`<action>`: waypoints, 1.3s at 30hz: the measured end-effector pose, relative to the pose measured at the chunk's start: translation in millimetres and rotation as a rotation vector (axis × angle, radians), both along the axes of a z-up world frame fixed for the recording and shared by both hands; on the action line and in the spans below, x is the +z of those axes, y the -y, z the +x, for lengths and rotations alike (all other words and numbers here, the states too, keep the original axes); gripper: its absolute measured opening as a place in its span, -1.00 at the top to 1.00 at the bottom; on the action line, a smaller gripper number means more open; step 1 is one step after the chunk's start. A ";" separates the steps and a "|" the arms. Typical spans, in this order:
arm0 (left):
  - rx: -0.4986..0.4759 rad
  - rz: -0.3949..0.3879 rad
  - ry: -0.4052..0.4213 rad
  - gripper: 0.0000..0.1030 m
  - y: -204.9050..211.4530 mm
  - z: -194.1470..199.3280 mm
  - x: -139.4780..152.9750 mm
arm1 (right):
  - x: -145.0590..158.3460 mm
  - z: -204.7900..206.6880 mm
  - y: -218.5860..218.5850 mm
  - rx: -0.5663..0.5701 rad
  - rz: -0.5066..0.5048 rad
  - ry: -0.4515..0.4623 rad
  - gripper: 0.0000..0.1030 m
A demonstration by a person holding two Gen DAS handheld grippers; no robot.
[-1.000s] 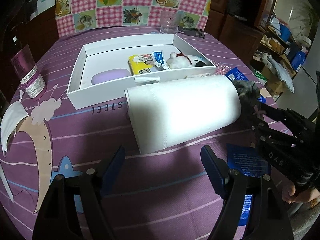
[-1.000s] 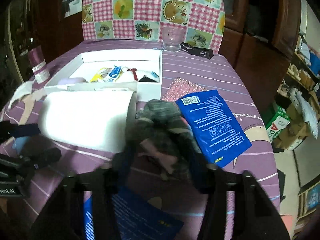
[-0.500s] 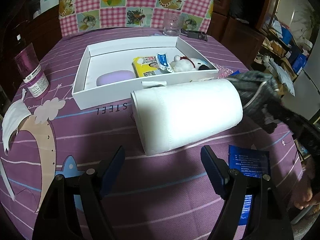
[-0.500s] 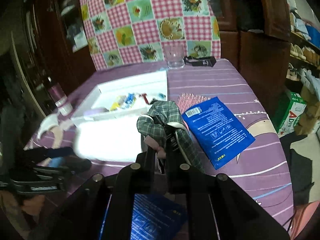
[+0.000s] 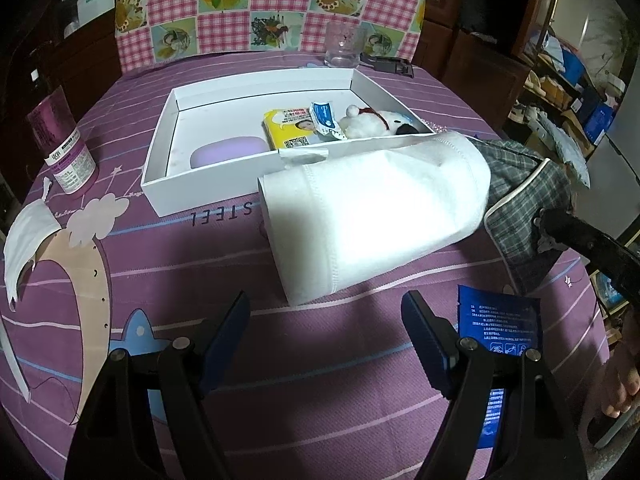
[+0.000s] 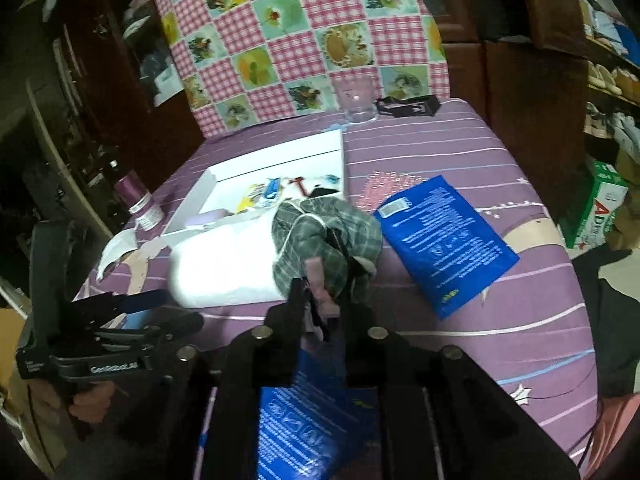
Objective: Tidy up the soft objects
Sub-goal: 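Lift plaid cloth bag with right gripper while left gripper reaches blue packet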
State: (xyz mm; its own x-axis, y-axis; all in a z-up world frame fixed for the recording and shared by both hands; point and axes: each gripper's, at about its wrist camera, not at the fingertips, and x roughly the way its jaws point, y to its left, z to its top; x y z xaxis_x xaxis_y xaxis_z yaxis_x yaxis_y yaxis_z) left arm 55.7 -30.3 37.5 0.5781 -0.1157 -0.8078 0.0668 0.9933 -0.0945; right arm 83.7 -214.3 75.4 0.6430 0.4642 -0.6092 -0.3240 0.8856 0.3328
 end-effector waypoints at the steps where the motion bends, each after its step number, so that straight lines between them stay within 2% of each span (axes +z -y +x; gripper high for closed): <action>1: 0.000 0.000 -0.001 -0.51 -0.1 0.0 -0.3 | 0.1 1.1 2.6 -0.016 0.007 -0.002 0.57; 3: 0.001 0.001 -0.005 -0.51 -0.3 0.2 -0.9 | -0.1 1.1 9.0 -0.040 0.025 -0.006 0.39; 5: 0.001 0.001 -0.007 -0.51 -0.2 0.4 -1.4 | -0.5 2.4 15.5 -0.059 0.054 -0.011 -0.07; 7: -0.003 0.002 -0.009 -0.51 0.5 0.3 -1.5 | -0.6 3.7 21.8 -0.076 0.092 -0.008 -0.14; 10: -0.005 0.004 -0.010 -0.51 1.6 -0.3 -1.3 | -6.9 10.5 26.6 -0.110 0.106 -0.047 -0.17; 13: -0.006 0.006 -0.013 -0.51 2.6 -0.8 -1.8 | -16.9 19.3 25.6 -0.153 0.068 -0.093 -0.17; 18: -0.003 0.003 -0.017 -0.51 1.7 -0.3 -2.1 | -17.8 19.5 25.0 -0.224 -0.024 -0.056 -0.17; 22: -0.014 0.001 -0.013 -0.51 2.9 -1.4 -1.3 | -21.5 19.6 10.3 -0.222 -0.161 -0.021 -0.20; 25: -0.027 0.005 -0.014 -0.51 5.6 -2.9 -1.0 | -27.7 20.2 -7.9 -0.184 -0.276 0.000 -0.39; 28: -0.039 0.007 -0.021 -0.51 7.8 -3.3 -1.6 | -30.4 20.1 -15.1 -0.182 -0.348 0.009 -0.42; 33: -0.066 0.007 -0.040 -0.52 11.6 -4.1 -3.7 | -26.9 16.9 -3.8 -0.226 -0.308 -0.002 -0.42; 37: -0.112 0.003 -0.062 -0.52 18.8 -5.4 -6.7 | -9.5 4.5 4.1 -0.230 -0.229 0.090 -0.42; 39: -0.133 0.003 -0.069 -0.52 22.5 -7.1 -7.8 | -10.5 7.0 5.5 -0.236 -0.233 0.083 -0.43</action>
State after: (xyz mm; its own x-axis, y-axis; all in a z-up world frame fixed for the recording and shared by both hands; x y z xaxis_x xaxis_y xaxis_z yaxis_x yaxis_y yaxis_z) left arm 48.6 -52.8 29.7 0.5009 -0.1855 -0.8454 0.1918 0.9763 -0.1006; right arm 90.6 -219.8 64.9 0.7677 0.1507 -0.6228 -0.1181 0.9886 0.0937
